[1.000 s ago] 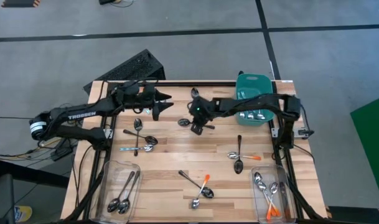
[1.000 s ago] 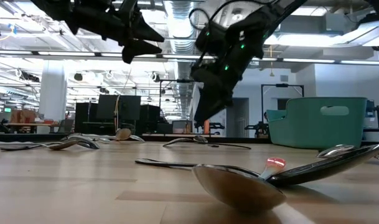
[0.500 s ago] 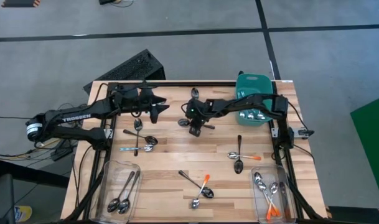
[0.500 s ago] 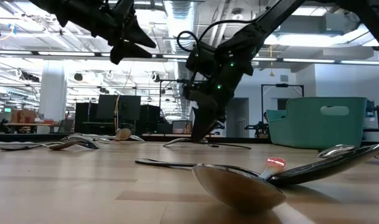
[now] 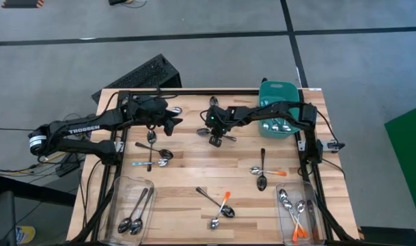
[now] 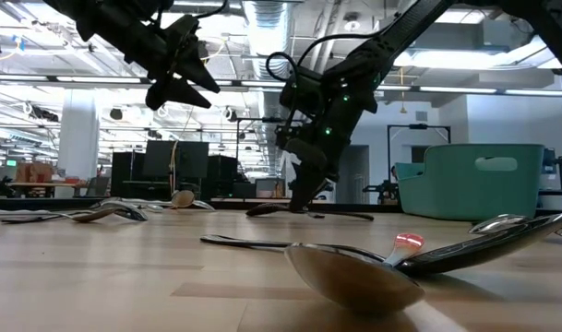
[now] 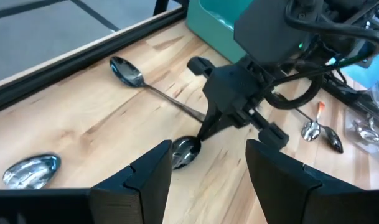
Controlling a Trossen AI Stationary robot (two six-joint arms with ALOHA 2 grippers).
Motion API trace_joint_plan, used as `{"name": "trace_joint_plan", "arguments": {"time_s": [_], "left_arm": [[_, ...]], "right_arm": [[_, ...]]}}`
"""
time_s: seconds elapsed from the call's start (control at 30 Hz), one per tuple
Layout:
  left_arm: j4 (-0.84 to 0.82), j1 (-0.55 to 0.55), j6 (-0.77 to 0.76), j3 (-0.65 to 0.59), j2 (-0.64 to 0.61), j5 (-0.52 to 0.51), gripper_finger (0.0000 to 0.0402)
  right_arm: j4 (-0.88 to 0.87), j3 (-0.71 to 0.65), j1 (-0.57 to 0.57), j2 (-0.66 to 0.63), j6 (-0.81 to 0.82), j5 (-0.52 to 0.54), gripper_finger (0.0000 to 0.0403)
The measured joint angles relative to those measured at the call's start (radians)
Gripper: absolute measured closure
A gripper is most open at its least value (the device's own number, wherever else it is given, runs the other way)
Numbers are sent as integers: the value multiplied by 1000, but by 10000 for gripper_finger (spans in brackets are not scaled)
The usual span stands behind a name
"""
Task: Sort silverware by color (type)
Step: Put the black spoon into the left transparent bin
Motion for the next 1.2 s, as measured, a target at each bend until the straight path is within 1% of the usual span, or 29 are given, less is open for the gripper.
{"name": "trace_joint_plan", "arguments": {"time_s": [0.1,0.2,0.27,0.47,0.53,0.57,0.67,0.83,0.97,1.03,1.13,1.2], "left_arm": [[-2,-6,-1,0,0,-5,210],[-2,-8,-1,0,0,-16,210],[-2,-8,-3,0,0,-25,210],[0,-7,-16,0,0,-31,210],[0,-7,-15,0,0,-40,210],[0,-7,-15,0,0,-45,210],[2,-7,-18,0,0,-52,210],[1,-7,-40,0,0,-51,210],[1,-7,-59,0,0,-51,210],[2,-7,-68,0,0,-51,210],[6,-6,-66,-1,0,-50,210],[32,-4,-42,-1,0,-43,210]], "right_arm": [[-8,1,-10,-1,-3,-5,393],[-20,1,-23,-1,-2,-30,388],[-24,1,-24,-1,-2,-31,375],[-31,-2,-30,1,-3,-14,320],[2,-3,-30,32,-13,9,313],[3,0,-31,37,-18,2,312],[-11,0,-31,62,-18,-7,321],[-18,1,-31,67,50,-20,381],[6,-6,-45,15,126,-72,382],[16,-12,-54,-19,168,-119,382],[125,-7,-80,-106,230,-221,382],[186,-4,-105,-164,256,-270,382]]}}
